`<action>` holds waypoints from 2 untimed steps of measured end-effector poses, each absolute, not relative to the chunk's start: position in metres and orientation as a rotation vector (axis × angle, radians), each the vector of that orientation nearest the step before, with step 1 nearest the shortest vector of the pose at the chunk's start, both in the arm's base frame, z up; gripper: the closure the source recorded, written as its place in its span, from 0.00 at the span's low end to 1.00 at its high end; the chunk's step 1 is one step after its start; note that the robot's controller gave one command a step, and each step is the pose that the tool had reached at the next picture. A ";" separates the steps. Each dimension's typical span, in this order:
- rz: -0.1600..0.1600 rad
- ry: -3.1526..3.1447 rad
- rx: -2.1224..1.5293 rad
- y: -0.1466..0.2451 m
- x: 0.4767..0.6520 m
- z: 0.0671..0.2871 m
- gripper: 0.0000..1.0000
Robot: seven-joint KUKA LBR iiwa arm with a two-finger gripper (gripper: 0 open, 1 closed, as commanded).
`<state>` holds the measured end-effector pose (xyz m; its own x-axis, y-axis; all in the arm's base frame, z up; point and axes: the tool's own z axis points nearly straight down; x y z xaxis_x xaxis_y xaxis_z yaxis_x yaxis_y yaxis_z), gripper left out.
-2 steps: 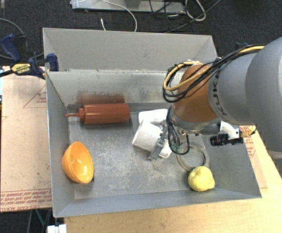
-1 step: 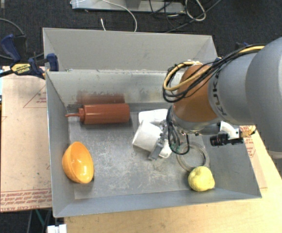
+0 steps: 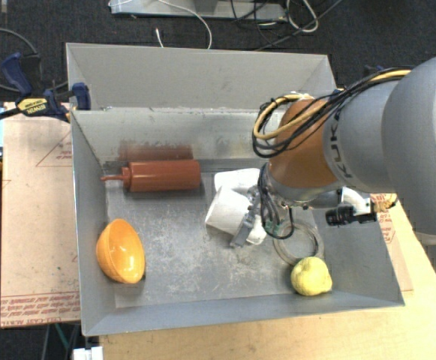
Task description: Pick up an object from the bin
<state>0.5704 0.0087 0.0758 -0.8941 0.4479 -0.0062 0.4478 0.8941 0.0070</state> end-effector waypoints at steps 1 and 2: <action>0.010 3.049 0.720 0.009 0.571 0.081 1.00; 0.010 3.050 0.719 0.009 0.571 0.086 1.00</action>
Offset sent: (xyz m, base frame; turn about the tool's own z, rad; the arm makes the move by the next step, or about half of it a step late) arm 0.0002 0.0002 0.0121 -0.0004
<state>0.5705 0.0090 0.0860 -0.8947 0.4466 -0.0062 0.4466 0.8947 0.0080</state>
